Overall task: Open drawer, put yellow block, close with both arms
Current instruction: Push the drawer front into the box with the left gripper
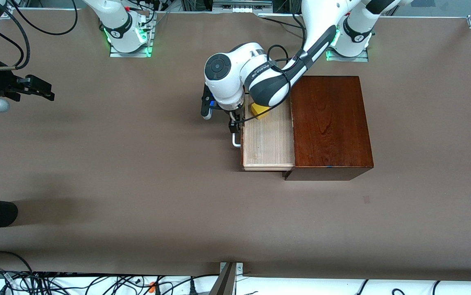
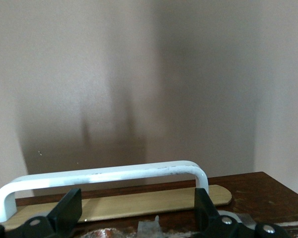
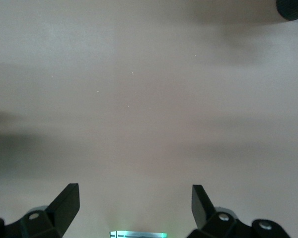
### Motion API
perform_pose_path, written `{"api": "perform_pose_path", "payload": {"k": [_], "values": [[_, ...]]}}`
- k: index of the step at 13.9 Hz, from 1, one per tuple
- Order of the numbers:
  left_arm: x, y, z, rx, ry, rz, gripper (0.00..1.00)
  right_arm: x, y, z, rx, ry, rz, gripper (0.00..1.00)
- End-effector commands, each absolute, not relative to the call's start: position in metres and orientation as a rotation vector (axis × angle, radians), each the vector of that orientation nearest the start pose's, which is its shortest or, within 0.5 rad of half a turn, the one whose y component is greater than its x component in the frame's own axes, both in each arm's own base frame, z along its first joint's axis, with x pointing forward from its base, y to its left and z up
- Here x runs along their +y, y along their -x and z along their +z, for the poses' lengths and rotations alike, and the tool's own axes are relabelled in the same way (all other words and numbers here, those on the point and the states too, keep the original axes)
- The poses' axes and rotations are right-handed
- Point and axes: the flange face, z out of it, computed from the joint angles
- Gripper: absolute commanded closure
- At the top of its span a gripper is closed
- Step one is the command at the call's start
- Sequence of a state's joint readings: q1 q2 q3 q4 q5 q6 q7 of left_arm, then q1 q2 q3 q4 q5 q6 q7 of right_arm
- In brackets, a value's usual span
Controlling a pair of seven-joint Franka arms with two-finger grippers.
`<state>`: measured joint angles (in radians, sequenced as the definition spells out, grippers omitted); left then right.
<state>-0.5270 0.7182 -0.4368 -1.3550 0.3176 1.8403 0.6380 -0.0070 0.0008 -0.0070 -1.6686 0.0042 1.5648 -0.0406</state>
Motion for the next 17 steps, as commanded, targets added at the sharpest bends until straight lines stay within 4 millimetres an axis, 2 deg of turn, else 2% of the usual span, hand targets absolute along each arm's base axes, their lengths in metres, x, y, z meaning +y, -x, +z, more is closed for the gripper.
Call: {"api": "perform_pose_path", "payload": {"k": [1,7,17], "values": [[-0.505,-0.486,0.328,2.202,2.03,0.308,0.0,-0.009,-0.549,0.584,-0.052,3.117,0.167,0.0],[-0.477,-0.496,0.33,2.152,2.047,0.353,0.0,-0.008,-0.549,0.584,-0.054,3.116,0.164,0.0],[-0.449,-0.467,0.323,1.933,2.091,0.412,0.0,-0.009,-0.549,0.584,-0.052,3.116,0.166,0.0]]}}
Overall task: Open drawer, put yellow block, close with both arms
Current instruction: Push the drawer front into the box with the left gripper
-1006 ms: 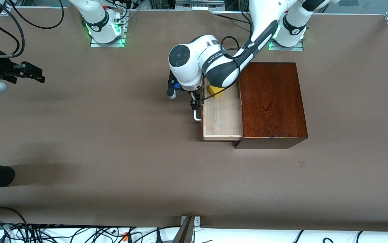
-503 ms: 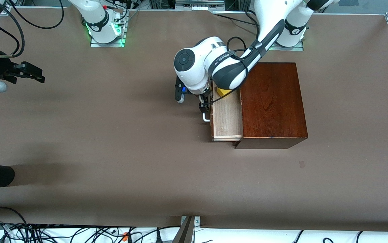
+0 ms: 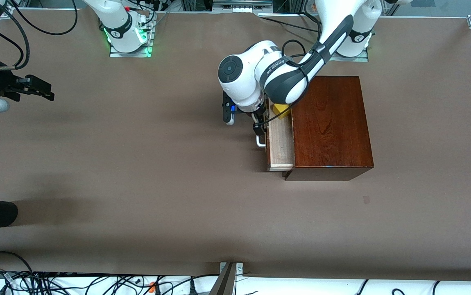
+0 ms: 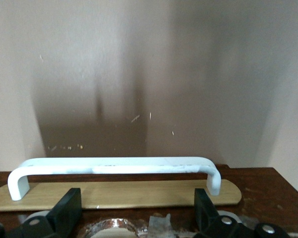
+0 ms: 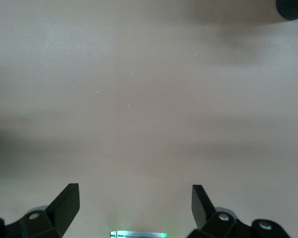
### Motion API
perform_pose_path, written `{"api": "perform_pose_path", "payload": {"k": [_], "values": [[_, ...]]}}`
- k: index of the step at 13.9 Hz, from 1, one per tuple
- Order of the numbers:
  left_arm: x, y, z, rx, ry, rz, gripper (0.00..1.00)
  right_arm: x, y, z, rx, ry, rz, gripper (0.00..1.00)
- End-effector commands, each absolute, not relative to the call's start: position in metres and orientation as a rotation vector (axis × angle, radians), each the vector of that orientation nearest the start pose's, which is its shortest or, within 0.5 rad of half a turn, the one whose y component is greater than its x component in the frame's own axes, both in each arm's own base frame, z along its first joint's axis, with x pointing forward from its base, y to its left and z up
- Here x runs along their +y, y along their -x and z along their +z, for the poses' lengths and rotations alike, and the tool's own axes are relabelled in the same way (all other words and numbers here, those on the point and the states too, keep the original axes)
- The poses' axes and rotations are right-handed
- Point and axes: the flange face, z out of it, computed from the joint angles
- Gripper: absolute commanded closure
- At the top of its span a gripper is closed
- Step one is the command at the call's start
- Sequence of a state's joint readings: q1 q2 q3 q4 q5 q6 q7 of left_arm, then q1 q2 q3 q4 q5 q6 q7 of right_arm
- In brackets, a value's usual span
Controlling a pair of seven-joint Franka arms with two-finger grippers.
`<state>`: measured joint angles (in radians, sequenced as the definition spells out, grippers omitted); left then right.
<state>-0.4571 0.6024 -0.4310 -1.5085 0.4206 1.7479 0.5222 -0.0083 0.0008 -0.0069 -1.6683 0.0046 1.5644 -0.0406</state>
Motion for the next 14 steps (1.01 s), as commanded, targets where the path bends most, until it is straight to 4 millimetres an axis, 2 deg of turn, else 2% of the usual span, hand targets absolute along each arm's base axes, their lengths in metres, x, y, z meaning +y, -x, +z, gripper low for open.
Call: {"api": "perform_pose_path", "payload": {"k": [1,9,14], "values": [[-0.447,-0.467,0.32,1.929,2.076,0.417,0.0,-0.009,-0.549,0.584,-0.052,3.116,0.166,0.0],[-0.411,-0.484,0.308,1.882,2.071,0.493,0.0,-0.009,-0.549,0.584,-0.052,3.116,0.166,0.0],[-0.395,-0.488,0.316,1.893,2.047,0.532,0.0,-0.008,-0.548,0.584,-0.054,3.115,0.176,0.0]]}}
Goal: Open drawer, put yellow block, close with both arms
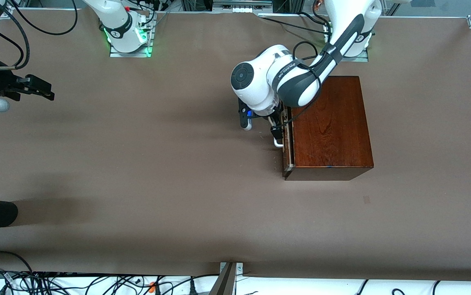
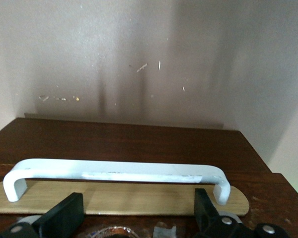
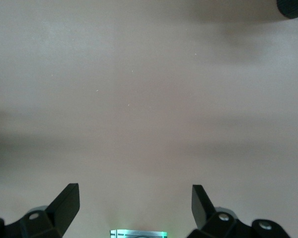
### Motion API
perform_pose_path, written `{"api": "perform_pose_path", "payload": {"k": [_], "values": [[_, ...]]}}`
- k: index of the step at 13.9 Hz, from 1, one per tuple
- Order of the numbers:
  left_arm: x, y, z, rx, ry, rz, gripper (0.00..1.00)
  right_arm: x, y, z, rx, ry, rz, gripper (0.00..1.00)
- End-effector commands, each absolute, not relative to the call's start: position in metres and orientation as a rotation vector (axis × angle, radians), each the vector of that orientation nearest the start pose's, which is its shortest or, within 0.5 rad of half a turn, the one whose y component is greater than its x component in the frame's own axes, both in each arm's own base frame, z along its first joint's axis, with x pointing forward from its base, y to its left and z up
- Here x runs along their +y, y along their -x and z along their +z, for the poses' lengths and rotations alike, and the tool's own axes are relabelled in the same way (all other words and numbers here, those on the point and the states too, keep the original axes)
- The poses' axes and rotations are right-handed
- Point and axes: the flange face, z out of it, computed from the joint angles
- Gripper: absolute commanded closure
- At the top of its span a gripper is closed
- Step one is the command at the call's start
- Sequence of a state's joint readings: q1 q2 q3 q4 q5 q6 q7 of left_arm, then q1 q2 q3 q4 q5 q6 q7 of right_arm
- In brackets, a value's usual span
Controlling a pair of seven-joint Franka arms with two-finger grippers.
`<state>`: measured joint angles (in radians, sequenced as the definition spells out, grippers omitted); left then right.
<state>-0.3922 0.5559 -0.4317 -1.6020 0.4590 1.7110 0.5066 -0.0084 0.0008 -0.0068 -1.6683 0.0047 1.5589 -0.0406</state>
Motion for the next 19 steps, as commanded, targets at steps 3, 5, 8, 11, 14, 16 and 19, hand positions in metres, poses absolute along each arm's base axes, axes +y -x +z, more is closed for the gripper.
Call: {"api": "perform_pose_path", "payload": {"k": [3,5,8,11,14,16,19], "values": [[-0.391,-0.488,0.319,1.883,2.046,0.547,0.0,-0.008,-0.547,0.584,-0.054,3.115,0.178,0.0],[-0.392,-0.489,0.319,1.881,2.048,0.545,0.0,-0.008,-0.548,0.583,-0.054,3.115,0.181,0.0],[-0.409,-0.487,0.325,1.844,2.098,0.48,0.0,-0.008,-0.547,0.584,-0.054,3.115,0.178,0.0],[-0.447,-0.482,0.366,1.595,2.312,0.285,0.0,-0.008,-0.547,0.584,-0.052,3.115,0.178,0.0],[-0.455,-0.486,0.429,1.112,2.673,0.198,0.0,-0.008,-0.547,0.584,-0.054,3.115,0.178,0.0],[-0.449,-0.489,0.483,0.909,2.769,0.123,0.0,-0.008,-0.548,0.583,-0.052,3.115,0.181,0.0],[-0.416,-0.507,0.539,0.557,2.928,0.132,0.0,-0.008,-0.548,0.583,-0.054,3.115,0.181,0.0]]}}
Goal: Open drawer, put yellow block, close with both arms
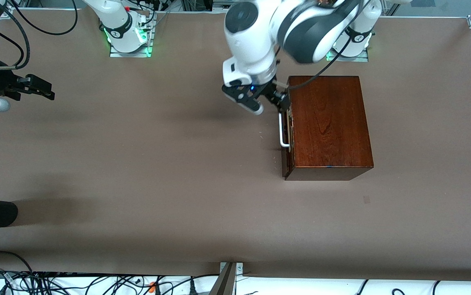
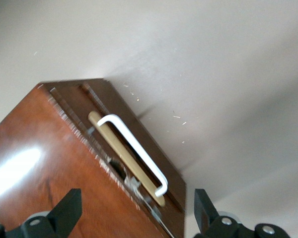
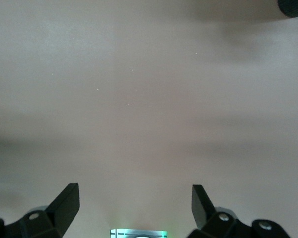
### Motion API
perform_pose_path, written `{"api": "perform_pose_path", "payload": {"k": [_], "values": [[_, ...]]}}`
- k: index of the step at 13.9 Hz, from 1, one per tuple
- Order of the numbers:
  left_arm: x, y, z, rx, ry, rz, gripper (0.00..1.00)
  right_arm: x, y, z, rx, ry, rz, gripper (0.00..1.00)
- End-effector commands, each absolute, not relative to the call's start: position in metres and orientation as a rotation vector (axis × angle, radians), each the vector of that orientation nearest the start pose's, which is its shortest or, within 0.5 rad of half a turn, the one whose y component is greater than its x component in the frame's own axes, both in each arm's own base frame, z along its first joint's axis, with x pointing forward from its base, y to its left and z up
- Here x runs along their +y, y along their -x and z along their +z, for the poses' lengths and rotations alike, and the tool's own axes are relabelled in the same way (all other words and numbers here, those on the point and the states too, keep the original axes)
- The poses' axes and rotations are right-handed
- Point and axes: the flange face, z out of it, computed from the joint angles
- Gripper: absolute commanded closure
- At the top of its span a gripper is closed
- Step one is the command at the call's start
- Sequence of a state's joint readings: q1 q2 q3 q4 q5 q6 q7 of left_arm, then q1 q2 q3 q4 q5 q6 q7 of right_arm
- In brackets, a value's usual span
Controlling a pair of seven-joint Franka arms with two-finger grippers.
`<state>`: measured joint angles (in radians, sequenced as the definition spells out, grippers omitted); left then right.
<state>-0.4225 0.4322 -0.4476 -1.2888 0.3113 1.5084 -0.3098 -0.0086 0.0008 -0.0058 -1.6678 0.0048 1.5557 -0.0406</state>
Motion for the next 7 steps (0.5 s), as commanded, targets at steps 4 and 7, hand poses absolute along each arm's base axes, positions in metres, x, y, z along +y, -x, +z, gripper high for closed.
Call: {"api": "perform_pose_path", "payload": {"k": [4,7], "values": [[-0.338,-0.546,0.582,0.204,2.994,0.113,0.0,-0.008,-0.548,0.583,-0.054,3.115,0.181,0.0],[-0.278,-0.555,0.609,0.065,3.06,0.146,0.0,-0.008,-0.548,0.583,-0.054,3.115,0.181,0.0]]}}
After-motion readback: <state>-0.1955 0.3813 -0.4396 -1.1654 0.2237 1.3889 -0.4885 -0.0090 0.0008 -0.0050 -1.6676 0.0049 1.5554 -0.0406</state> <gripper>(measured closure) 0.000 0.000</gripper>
